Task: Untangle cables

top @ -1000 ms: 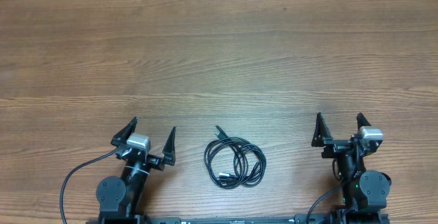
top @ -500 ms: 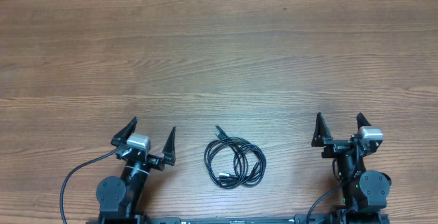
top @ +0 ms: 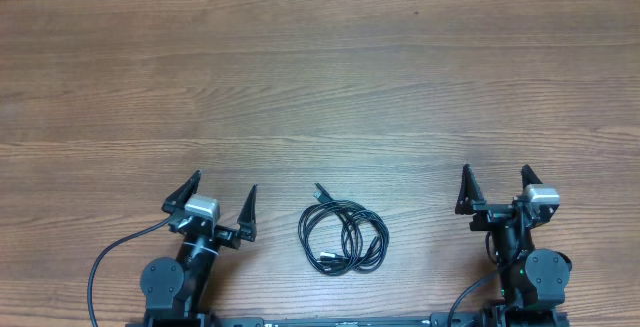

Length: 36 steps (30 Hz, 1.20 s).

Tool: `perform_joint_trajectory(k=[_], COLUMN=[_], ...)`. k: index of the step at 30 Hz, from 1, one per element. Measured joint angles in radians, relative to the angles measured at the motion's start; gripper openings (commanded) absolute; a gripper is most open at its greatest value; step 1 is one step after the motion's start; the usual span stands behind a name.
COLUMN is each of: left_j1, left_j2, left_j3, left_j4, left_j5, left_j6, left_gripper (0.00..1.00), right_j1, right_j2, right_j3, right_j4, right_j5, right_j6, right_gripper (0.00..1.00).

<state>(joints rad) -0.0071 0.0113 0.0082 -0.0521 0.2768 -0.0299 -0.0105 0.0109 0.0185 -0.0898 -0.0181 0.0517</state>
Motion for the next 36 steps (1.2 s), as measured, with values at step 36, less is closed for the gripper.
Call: perform_joint_trajectory(k=[36], left_j1=[0.0], left_j2=[0.457], left_j3=[0.441], left_j4=[-0.293], left_j5=[0.032], left_j6=[-0.07], left_gripper=[1.0], right_j1=[0.0], right_j2=[0.0], right_j3=[0.0], right_j4=[0.0], right_j5=[0.0], right_j6=[0.0], right_gripper=[1.0])
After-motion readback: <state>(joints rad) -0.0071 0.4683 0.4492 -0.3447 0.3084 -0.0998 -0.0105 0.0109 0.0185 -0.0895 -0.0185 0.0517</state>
